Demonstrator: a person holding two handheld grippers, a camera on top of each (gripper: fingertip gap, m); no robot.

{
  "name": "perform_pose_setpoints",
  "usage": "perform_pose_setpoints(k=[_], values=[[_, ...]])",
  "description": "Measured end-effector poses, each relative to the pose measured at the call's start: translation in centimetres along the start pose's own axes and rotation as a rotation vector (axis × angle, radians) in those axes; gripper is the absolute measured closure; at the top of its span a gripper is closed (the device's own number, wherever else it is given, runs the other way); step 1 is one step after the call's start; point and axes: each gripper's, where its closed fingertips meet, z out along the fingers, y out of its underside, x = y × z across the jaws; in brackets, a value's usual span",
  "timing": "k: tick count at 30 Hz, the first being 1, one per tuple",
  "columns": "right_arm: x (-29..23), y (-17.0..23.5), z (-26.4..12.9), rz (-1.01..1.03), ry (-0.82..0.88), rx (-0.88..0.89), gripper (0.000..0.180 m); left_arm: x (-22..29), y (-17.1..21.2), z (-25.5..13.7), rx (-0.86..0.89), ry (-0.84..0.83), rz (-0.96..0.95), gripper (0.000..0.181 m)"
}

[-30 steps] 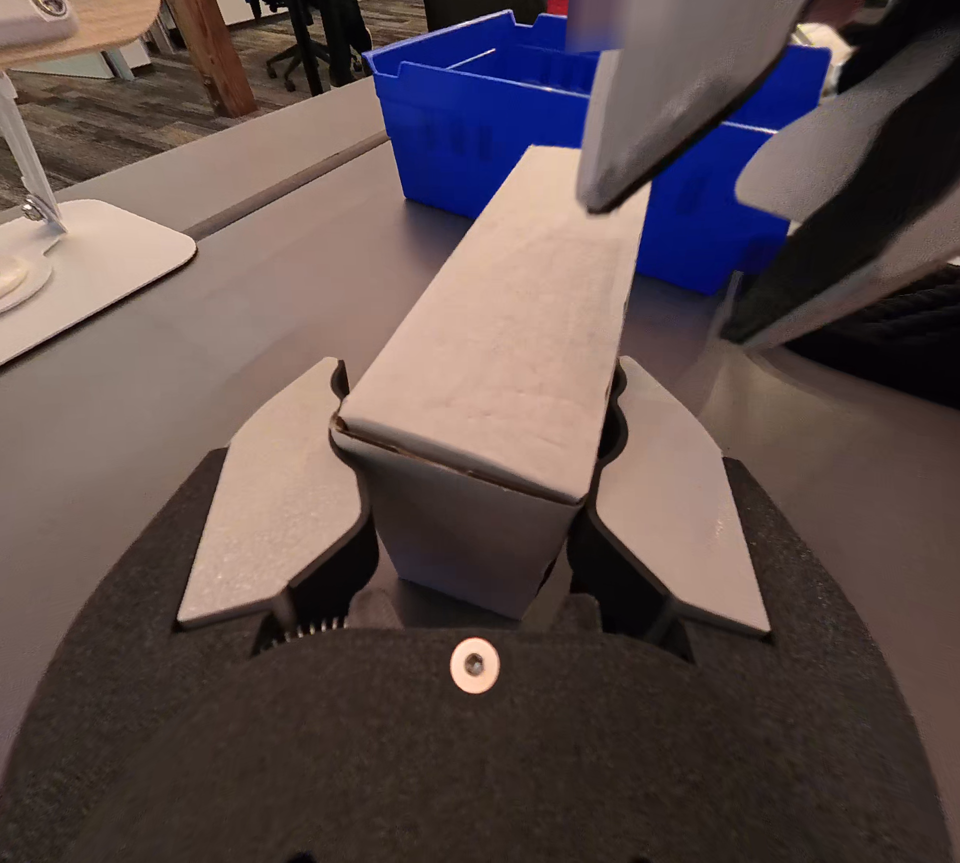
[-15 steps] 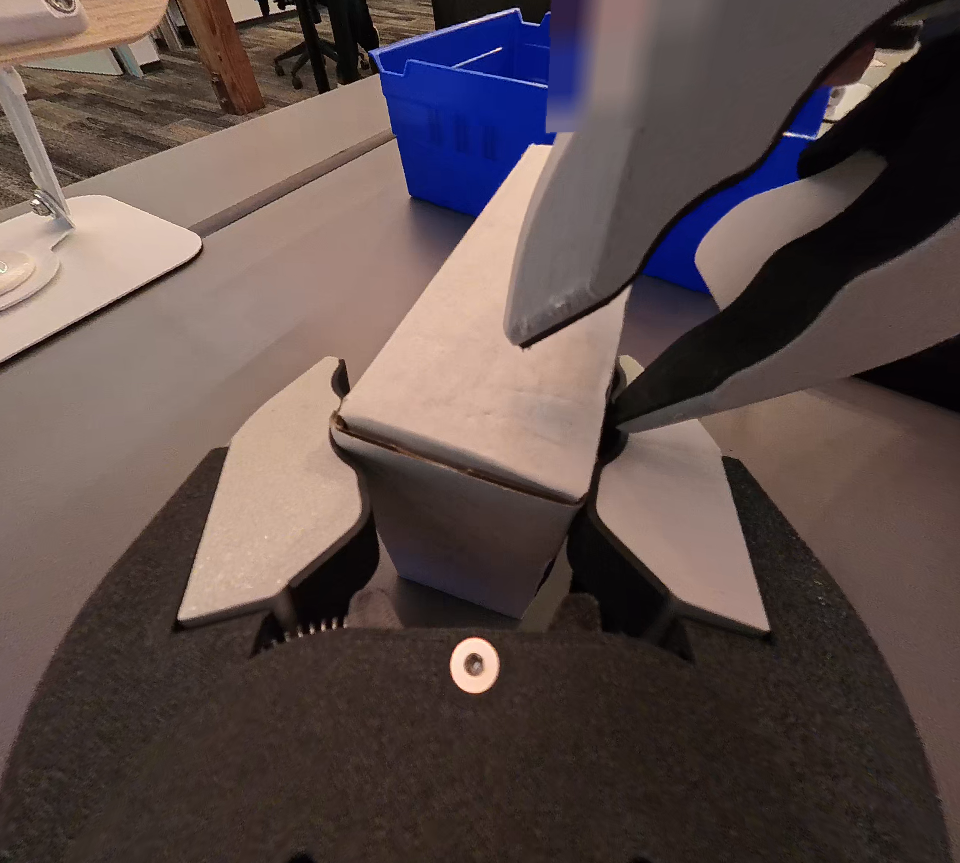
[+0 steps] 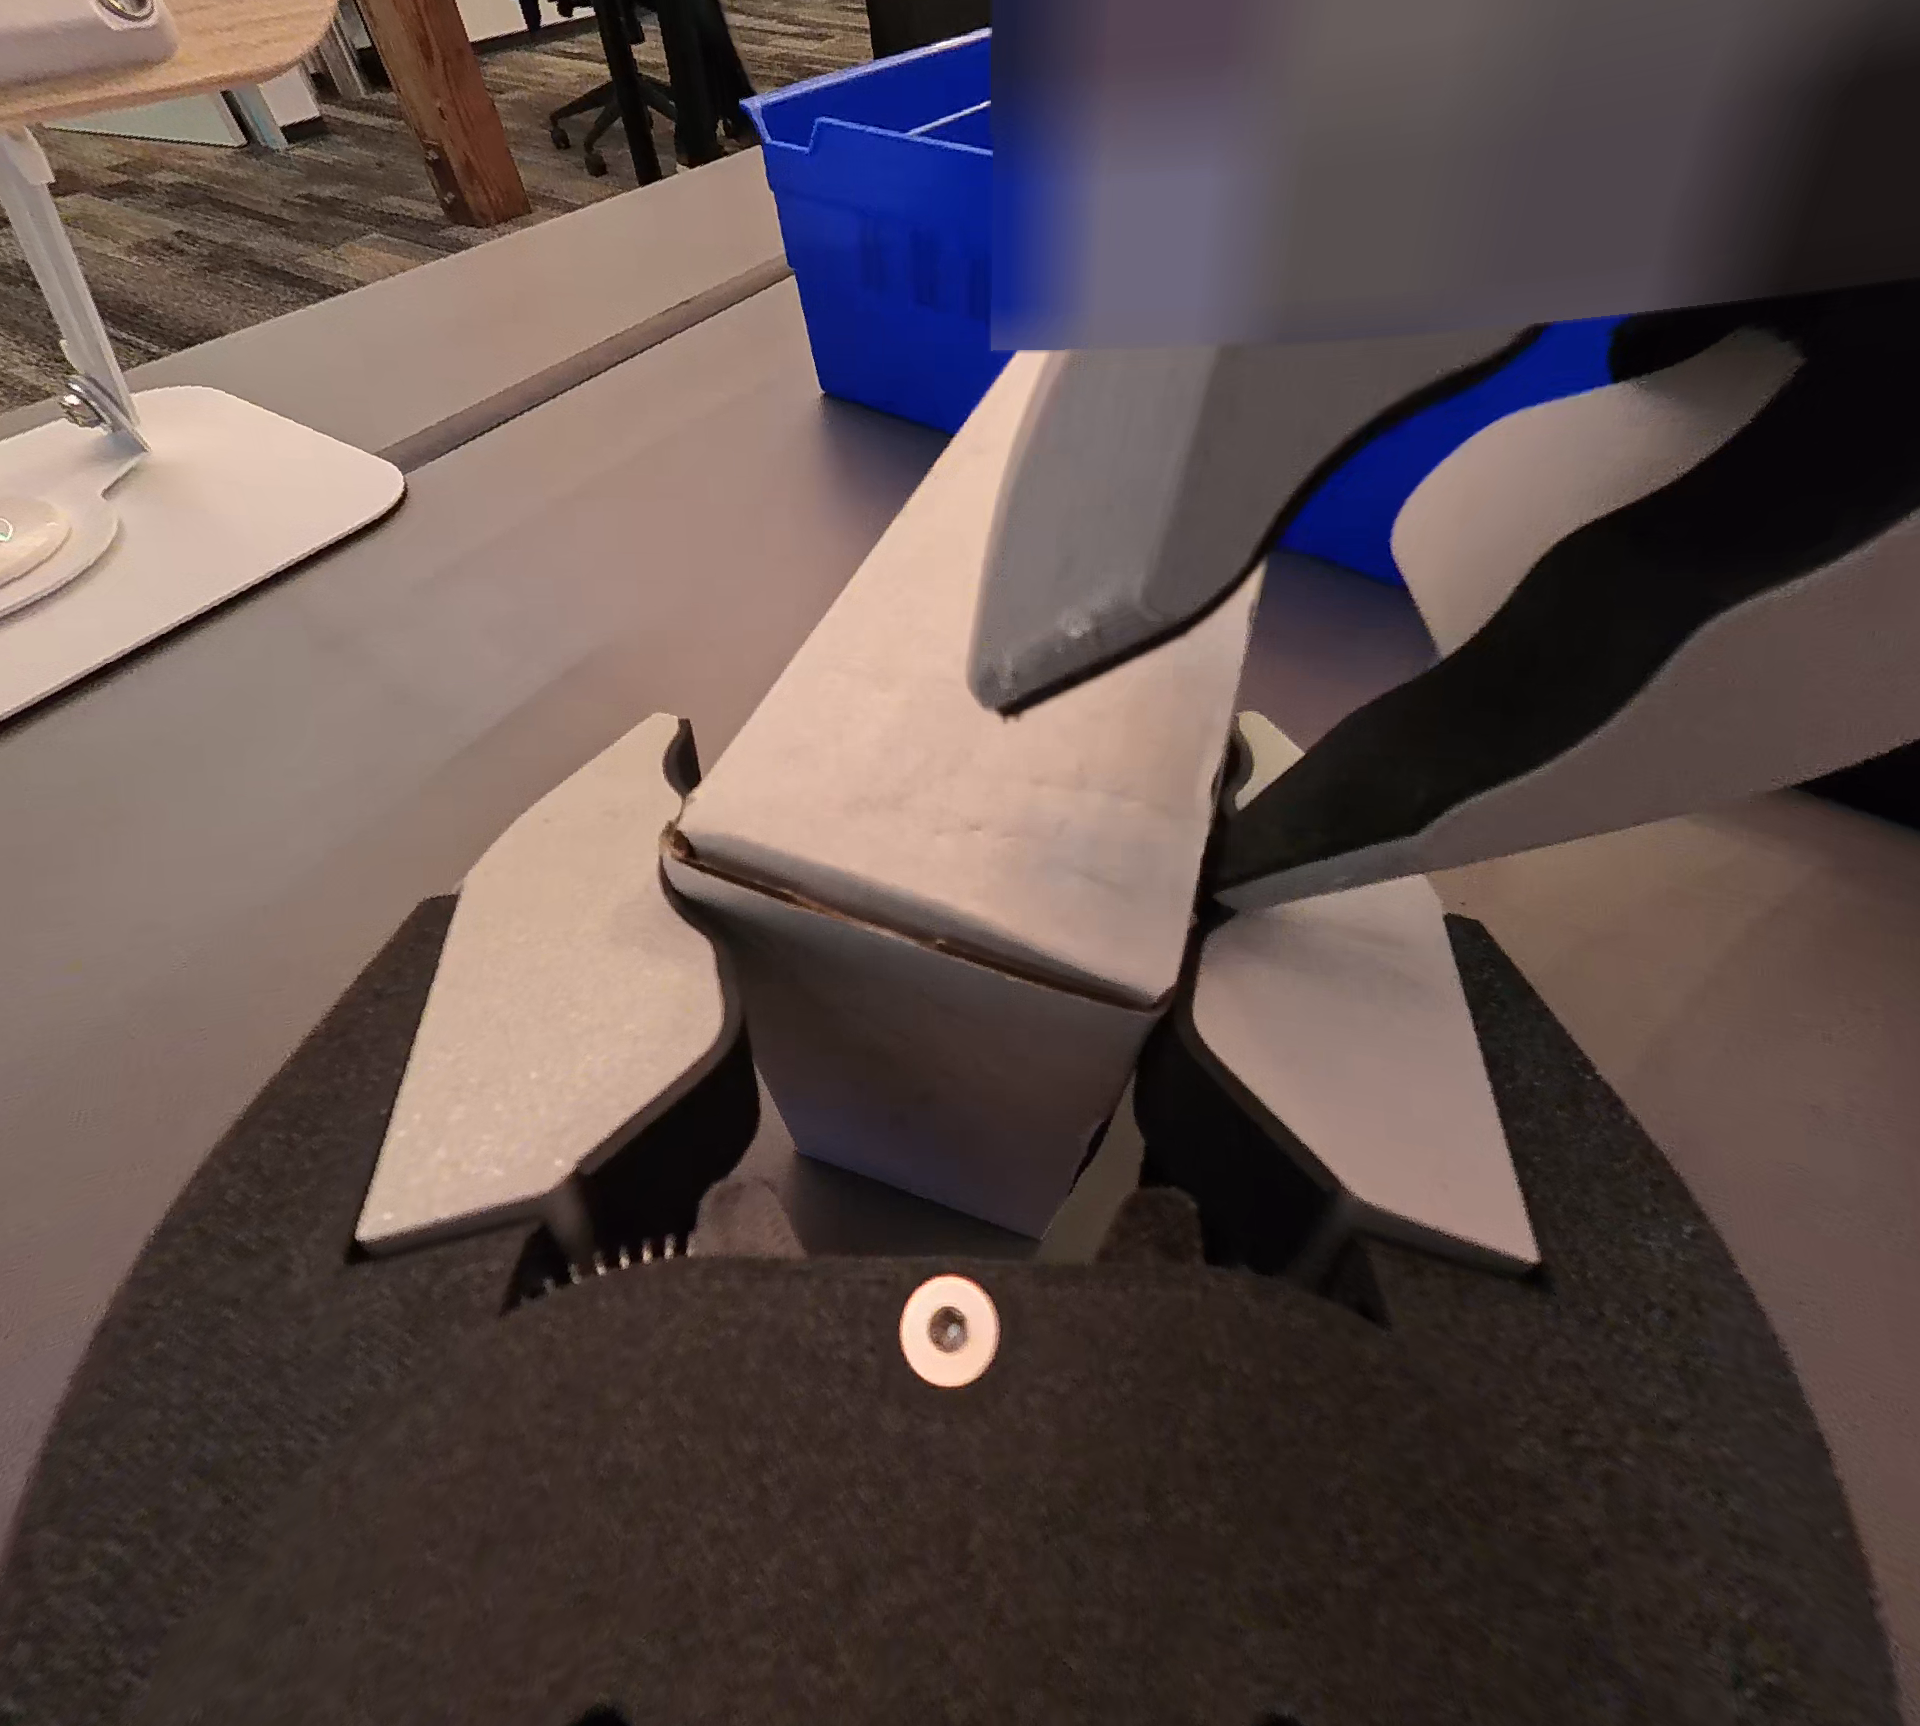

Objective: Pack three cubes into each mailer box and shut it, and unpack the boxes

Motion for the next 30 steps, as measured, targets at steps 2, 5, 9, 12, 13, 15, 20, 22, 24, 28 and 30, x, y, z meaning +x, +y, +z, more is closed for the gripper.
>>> perform_pose_setpoints(k=[2, 5, 9, 12, 13, 15, 20, 22, 24, 28, 30], values=[[0.2, -0.1, 0.0, -0.019, 0.024, -0.010, 0.149, -0.1, 0.0, 0.0, 0.000, -0.007, -0.005, 0.089], [0.7, -0.4, -0.3, -0.018, 0.049, 0.009, 0.149, -0.1, 0.0, 0.0, 0.001, -0.010, 0.002, 0.090], [0.3, -0.5, -0.1, -0.030, 0.037, 0.026, 0.155, -0.1, 0.0, 0.0, 0.000, -0.008, -0.003, 0.090], [0.5, -0.6, -0.1, -0.078, 0.078, 0.021, 0.153, -0.2, 0.0, 0.0, 0.000, -0.010, -0.009, 0.090], [0.5, -0.6, -0.1, -0.089, 0.088, 0.018, 0.153, -0.2, 0.0, 0.0, 0.000, -0.012, -0.011, 0.090], [0.8, -0.7, -0.3, -0.102, 0.113, 0.018, 0.153, -0.2, 0.0, 0.0, 0.000, -0.011, -0.010, 0.090], [1.5, -0.7, -0.5, -0.101, 0.152, 0.008, 0.150, -0.3, 0.0, 0.1, 0.000, -0.011, -0.020, 0.091], [1.7, -0.7, -0.5, -0.092, 0.163, 0.005, 0.150, -0.4, 0.0, 0.1, 0.000, -0.011, -0.025, 0.091], [1.3, -0.6, -0.4, -0.056, 0.127, 0.000, 0.155, -0.4, 0.0, 0.1, -0.001, -0.015, -0.019, 0.091], [0.3, 1.0, -0.1, -0.095, 0.086, -0.108, 0.167, -0.4, 0.0, 0.1, -0.004, -0.021, -0.013, 0.090], [0.5, 0.9, -0.1, -0.105, 0.095, -0.105, 0.168, -0.5, 0.0, 0.1, -0.004, -0.020, -0.022, 0.090]])
